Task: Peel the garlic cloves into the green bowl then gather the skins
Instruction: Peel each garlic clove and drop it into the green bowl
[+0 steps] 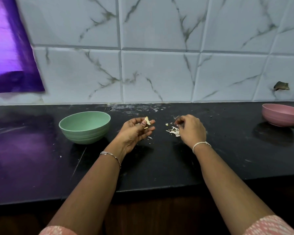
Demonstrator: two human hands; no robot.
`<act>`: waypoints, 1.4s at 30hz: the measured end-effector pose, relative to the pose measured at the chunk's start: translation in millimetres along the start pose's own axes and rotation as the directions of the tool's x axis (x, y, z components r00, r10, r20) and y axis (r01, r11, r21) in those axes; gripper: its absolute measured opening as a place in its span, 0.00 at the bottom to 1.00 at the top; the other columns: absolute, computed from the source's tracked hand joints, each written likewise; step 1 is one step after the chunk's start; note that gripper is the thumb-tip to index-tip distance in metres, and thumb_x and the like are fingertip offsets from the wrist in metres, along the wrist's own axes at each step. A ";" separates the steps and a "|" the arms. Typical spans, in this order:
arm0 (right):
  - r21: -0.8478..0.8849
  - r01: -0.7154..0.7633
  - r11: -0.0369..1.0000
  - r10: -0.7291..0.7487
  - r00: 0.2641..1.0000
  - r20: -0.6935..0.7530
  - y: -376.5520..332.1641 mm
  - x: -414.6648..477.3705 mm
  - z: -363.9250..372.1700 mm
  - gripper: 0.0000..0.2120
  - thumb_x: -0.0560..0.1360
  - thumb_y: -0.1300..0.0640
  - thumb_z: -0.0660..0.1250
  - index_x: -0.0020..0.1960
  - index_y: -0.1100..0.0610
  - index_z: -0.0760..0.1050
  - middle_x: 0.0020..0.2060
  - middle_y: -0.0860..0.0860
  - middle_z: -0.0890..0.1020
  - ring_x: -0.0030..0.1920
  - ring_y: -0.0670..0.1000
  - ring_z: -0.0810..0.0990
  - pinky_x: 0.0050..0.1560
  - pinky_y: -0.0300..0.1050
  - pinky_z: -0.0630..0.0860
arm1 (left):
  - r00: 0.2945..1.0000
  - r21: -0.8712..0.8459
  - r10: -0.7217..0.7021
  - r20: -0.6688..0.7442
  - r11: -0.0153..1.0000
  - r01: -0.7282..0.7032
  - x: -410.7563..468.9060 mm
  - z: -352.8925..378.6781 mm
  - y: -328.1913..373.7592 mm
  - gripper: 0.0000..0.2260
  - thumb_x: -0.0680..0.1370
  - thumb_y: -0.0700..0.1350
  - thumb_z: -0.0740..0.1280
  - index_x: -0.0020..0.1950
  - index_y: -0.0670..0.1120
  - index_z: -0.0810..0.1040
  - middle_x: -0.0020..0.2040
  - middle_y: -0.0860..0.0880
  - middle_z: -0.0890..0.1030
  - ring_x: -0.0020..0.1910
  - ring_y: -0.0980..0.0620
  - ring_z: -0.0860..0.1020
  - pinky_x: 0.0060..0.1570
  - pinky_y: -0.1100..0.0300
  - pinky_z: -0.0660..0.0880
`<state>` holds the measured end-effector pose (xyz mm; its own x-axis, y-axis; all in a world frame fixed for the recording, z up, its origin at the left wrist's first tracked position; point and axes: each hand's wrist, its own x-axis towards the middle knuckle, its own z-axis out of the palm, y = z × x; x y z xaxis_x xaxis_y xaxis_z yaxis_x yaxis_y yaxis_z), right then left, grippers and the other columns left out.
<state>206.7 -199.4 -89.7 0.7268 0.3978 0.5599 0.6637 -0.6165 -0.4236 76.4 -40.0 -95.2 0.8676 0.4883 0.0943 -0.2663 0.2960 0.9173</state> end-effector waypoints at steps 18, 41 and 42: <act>0.335 0.359 0.871 -0.370 0.929 -0.033 -45.5 -13.3 18.9 0.06 0.74 0.58 0.71 0.51 0.51 0.82 0.45 0.44 0.80 0.41 0.43 0.79 0.45 0.44 0.79 | 0.998 0.019 -0.028 -0.060 0.999 0.029 -5.1 -2.2 -0.5 0.03 0.75 0.34 0.69 0.47 0.38 0.79 0.39 0.44 0.83 0.37 0.53 0.82 0.40 0.61 0.82; 0.066 0.234 0.970 -0.228 0.970 -0.085 -29.7 -11.8 4.8 0.09 0.70 0.50 0.74 0.37 0.51 0.75 0.37 0.45 0.76 0.39 0.48 0.75 0.37 0.43 0.69 | 0.984 -0.067 -0.025 -0.174 0.998 0.014 0.5 -1.6 2.5 0.02 0.77 0.34 0.66 0.46 0.38 0.78 0.37 0.44 0.82 0.33 0.50 0.81 0.37 0.58 0.82; 0.081 0.167 0.983 -0.159 0.982 -0.103 -23.9 -9.1 1.6 0.11 0.69 0.51 0.75 0.36 0.52 0.73 0.36 0.44 0.76 0.39 0.48 0.74 0.37 0.43 0.68 | 0.985 -0.074 -0.031 -0.170 0.997 0.018 0.4 -1.5 3.0 0.02 0.78 0.34 0.66 0.46 0.38 0.78 0.37 0.43 0.82 0.33 0.50 0.82 0.37 0.58 0.82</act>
<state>184.5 -187.2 -85.8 0.5902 0.4188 0.6901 0.7880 -0.4843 -0.3801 75.3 -37.7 -93.0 0.7912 0.6115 -0.0010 -0.2806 0.3645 0.8879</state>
